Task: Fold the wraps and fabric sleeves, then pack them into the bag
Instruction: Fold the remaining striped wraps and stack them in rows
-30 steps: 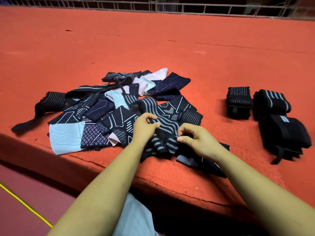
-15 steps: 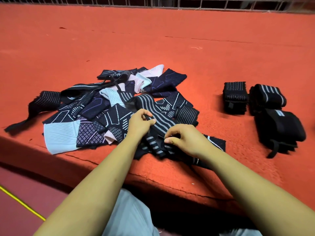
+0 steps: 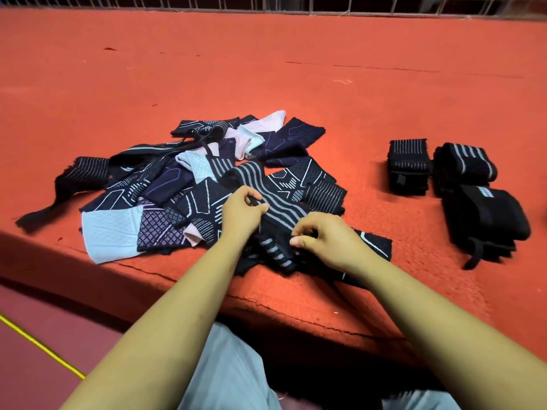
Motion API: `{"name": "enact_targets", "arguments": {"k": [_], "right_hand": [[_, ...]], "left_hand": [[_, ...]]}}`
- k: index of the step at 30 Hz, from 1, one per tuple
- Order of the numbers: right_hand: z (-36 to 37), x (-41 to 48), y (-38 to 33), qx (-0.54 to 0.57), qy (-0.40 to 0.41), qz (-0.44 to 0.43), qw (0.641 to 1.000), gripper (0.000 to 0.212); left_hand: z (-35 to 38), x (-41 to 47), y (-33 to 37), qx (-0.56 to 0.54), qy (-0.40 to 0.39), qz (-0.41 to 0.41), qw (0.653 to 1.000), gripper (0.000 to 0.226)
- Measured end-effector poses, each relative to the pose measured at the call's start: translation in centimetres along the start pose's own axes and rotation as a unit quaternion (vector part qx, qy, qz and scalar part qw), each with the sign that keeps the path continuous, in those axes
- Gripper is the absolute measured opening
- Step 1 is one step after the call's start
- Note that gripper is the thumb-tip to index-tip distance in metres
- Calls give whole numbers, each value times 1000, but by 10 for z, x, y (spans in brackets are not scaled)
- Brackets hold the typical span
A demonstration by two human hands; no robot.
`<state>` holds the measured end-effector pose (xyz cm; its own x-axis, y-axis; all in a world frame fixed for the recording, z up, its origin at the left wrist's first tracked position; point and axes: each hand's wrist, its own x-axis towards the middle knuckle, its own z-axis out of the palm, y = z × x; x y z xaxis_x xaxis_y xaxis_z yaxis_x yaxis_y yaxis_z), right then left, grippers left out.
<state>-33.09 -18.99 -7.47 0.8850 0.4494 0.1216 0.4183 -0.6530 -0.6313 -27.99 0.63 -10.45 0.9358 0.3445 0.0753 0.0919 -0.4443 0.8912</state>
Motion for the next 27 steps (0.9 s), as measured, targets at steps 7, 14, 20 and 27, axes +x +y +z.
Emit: {"name": "enact_targets", "arguments": {"k": [7, 14, 20, 27], "right_hand": [[-5, -14, 7, 187, 65, -14, 980, 11], [1, -1, 0, 144, 108, 74, 981, 17], [13, 3, -12, 92, 75, 60, 991, 9], [12, 3, -15, 68, 110, -3, 992, 7]], "left_hand": [[-13, 8, -11, -19, 27, -65, 997, 17], [-28, -31, 22, -10, -59, -110, 992, 45], [-28, -56, 23, -25, -106, 4, 994, 17], [-19, -54, 13, -54, -88, 70, 992, 4]]}}
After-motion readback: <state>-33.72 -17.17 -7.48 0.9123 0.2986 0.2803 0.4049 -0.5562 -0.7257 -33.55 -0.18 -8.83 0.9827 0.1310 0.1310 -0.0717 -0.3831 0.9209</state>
